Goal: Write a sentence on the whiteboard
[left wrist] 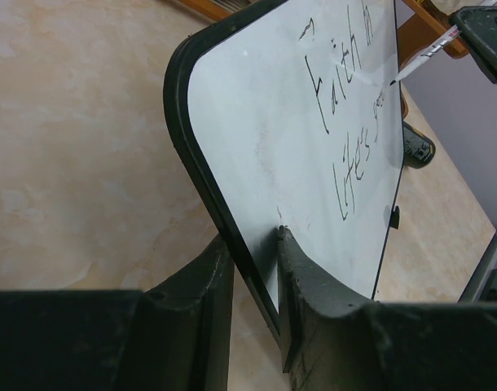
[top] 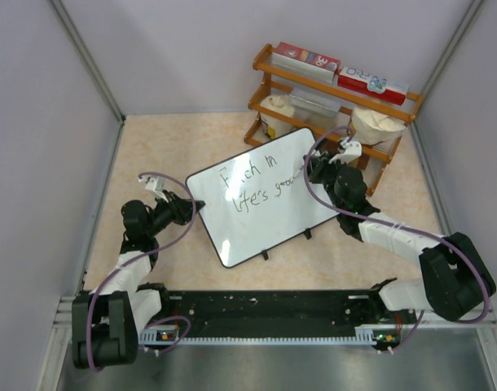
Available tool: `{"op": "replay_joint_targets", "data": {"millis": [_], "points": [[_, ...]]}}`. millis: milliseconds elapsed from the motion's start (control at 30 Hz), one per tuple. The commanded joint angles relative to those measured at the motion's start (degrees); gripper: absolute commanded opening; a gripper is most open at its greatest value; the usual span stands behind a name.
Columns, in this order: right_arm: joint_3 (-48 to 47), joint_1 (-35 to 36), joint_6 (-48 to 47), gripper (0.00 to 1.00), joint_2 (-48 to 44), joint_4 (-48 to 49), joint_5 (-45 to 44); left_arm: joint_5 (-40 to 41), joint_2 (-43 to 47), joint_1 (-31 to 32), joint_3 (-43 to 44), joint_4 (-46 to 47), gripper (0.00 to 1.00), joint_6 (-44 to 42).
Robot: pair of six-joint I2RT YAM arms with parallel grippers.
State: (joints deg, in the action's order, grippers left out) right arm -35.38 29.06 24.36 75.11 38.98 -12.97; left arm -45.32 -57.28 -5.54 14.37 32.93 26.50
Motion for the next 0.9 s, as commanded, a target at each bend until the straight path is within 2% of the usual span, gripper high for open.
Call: {"op": "replay_joint_targets", "data": {"millis": [0, 533, 867], "points": [[-3.55, -0.67, -1.24, 0.0, -1.46, 1.36, -1.27, 1.55, -0.91, 0.27, 0.22, -1.11, 0.0, -4.62], [-8.48, -0.58, -2.3, 0.0, 5.04, 1.19, -1.09, 1.55, -0.91, 0.27, 0.22, -0.94, 0.0, -4.62], [-5.5, -0.67, -1.86, 0.0, 4.7, 1.62, -0.65, 1.55, -0.91, 0.27, 0.22, -1.11, 0.0, -4.62]]}}
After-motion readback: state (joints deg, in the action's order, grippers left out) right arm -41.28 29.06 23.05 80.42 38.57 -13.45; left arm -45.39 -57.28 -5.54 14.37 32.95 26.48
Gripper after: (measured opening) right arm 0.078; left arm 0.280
